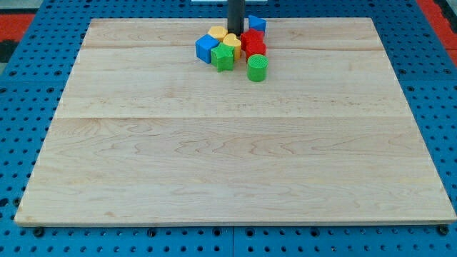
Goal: Move the blue triangle to the right side of yellow hexagon
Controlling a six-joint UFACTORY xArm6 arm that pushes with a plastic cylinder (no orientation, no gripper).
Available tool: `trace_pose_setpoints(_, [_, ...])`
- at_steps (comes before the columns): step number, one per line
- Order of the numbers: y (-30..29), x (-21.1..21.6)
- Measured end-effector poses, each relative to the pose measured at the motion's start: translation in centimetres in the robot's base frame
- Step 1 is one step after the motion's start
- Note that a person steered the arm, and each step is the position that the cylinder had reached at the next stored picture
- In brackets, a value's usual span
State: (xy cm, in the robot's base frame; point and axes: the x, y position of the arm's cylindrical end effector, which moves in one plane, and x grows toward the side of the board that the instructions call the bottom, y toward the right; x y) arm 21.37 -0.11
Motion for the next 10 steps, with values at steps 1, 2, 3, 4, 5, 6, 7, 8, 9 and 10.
trace_pose_setpoints(1, [-3.9,-2.1])
trace_pose_setpoints(2, [-1.8,-2.2])
trace_pose_setpoints(3, [2.6,-2.1])
trace_pose_setpoints(4, [5.1,-2.0])
trace_pose_setpoints(5, [9.0,-2.2])
trace_pose_setpoints(6, [14.2,-1.8])
trace_pose_setpoints(7, [14.4,-0.5])
trace_pose_setpoints(8, [12.1,-0.5])
trace_pose_setpoints(9, [11.2,-0.3])
trace_pose_setpoints(10, [11.4,1.5])
